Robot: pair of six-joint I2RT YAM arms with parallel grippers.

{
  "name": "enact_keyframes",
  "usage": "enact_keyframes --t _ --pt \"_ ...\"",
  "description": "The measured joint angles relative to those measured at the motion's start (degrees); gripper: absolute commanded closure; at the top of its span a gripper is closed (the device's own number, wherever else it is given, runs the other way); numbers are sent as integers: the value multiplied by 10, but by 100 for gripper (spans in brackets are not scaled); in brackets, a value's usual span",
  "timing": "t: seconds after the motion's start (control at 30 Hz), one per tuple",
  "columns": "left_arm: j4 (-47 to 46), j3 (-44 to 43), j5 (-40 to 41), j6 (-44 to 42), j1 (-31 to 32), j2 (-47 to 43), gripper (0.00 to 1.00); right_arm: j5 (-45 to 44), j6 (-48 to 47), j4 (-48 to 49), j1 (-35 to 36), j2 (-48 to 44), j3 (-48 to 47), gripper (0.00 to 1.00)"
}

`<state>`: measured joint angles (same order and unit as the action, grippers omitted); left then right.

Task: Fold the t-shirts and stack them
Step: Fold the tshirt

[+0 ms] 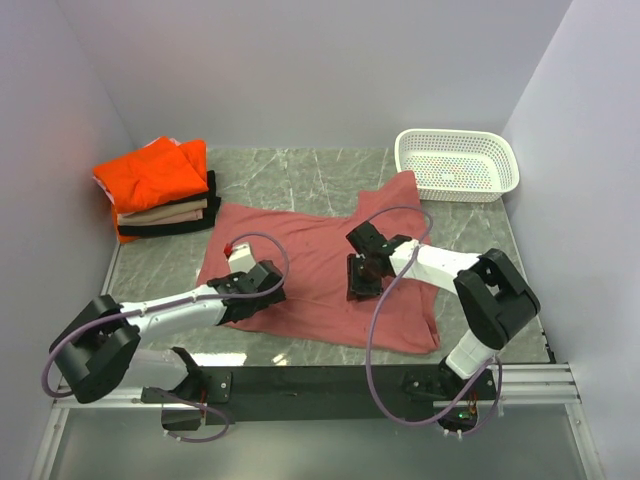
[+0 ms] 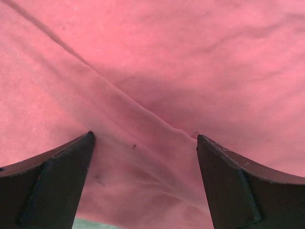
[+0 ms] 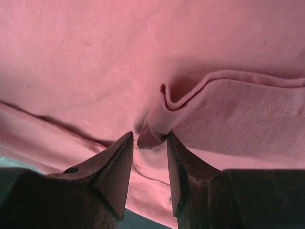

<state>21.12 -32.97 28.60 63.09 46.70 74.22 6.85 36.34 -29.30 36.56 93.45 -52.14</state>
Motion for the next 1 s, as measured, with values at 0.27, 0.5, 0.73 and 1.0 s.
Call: enact_keyframes --t 0.27,0.5,0.73,1.0 --pt "-56 65 6 22 9 -70 5 -10 20 41 35 -17 29 58" --pt "-22 79 8 65 60 -107 5 -22 36 52 70 -32 46 58" --pt "31 67 16 130 120 -110 5 -28 53 53 78 -64 76 58" --pt "99 52 15 193 168 -110 5 -36 63 14 80 -108 109 57"
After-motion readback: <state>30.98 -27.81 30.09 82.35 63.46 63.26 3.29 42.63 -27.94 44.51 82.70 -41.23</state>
